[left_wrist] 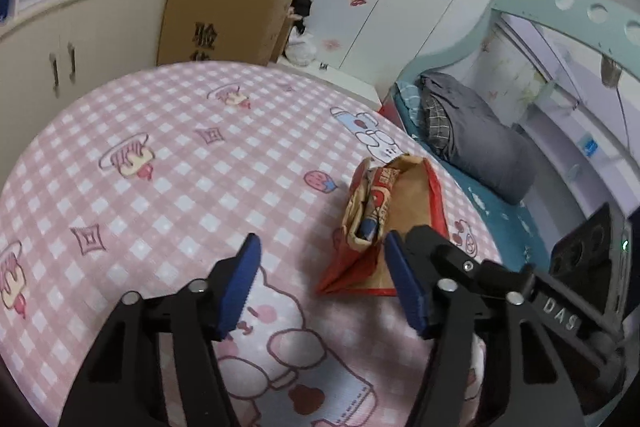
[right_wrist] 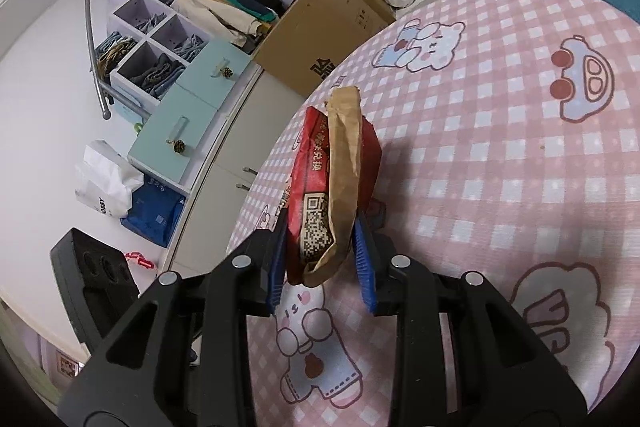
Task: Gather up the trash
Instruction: 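Grasp the red snack bag beside the right gripper with the left gripper, then carry the held red bags toward the wastebasket with both grippers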
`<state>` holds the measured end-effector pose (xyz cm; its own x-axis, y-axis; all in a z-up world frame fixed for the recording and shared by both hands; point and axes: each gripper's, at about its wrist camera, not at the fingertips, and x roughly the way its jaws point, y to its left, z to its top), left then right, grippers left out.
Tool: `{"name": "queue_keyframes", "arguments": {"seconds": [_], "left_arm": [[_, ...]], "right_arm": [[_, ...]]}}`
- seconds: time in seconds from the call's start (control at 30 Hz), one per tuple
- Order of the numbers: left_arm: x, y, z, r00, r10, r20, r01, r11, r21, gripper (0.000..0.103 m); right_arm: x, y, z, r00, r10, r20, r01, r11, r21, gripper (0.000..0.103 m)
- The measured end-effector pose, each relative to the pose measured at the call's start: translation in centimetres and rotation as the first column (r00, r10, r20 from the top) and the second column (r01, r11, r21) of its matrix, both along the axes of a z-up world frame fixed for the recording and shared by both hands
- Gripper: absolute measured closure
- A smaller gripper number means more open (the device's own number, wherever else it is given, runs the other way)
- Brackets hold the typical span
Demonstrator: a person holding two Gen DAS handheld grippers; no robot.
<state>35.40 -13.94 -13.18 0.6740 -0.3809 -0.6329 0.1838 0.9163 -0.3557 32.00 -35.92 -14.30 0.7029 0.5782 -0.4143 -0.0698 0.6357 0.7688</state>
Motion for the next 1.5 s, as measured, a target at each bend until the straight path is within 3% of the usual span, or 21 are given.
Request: {"name": "queue_keyframes", "arguments": {"seconds": [0.07,0.1,0.17,0.27,0.37,0.53,0.73,0.87,1.17,1.33,1.5], "left_arm": [[0.2,-0.1,-0.2,1.000,0.003,-0.011,-0.003,1.000,0.026,0.050],[0.3,-0.1,-0.4,1.000,-0.013,-0.024,0.013,1.000,0.008,0.069],[0.3,-0.3,-0.5,0.997,-0.065,-0.030,0.065,0.998,-0.003,0.087],[-0.6,0.1,0.1,0.998,-0.057,0.021,0.056,0.997,0.047,0.088],[-1.4,2.1,1.0,0.998,-0.038,0.041,0.038,0.999,0.007,0.089],[-4.2,6.2,3.1,0.994,0.021,0.106,-0.023,1.000,0.017,0.089],[-8.4,14.8,4.4,0.980,0.154,0.129,-0.155,0.988,-0.002,0.090],[-12.0,21.7,4.0,0.955,0.267,0.127,-0.269,0.963,0.003,0.090],[-18.2,35.1,-1.1,0.884,0.467,0.022,-0.466,0.884,-0.022,0.090],[-18.8,40.0,-6.2,0.849,0.521,-0.093,-0.525,0.850,-0.033,0.090],[-18.2,43.5,-11.1,0.821,0.535,-0.200,-0.554,0.831,-0.051,0.090]], "right_arm": [[0.1,0.5,0.2,1.000,-0.003,-0.001,0.003,1.000,-0.030,0.074],[0.1,0.9,0.4,1.000,0.005,0.004,-0.005,0.999,-0.046,0.074],[0.2,2.2,0.6,1.000,0.026,0.004,-0.026,0.997,-0.066,0.074],[0.0,3.5,1.5,0.999,0.035,0.026,-0.032,0.994,-0.100,0.074],[-0.3,4.8,2.5,0.997,0.061,0.052,-0.055,0.993,-0.107,0.074],[-1.2,8.9,4.7,0.986,0.133,0.100,-0.121,0.985,-0.122,0.074],[-2.8,17.3,6.3,0.951,0.282,0.128,-0.264,0.954,-0.141,0.074],[-4.2,25.3,6.1,0.903,0.412,0.120,-0.392,0.906,-0.160,0.074],[-7.0,40.6,2.0,0.792,0.611,0.020,-0.593,0.776,-0.217,0.074],[-7.3,46.6,-2.8,0.745,0.662,-0.088,-0.660,0.710,-0.245,0.074],[-6.4,50.3,-7.1,0.714,0.678,-0.174,-0.698,0.671,-0.252,0.073]]}}
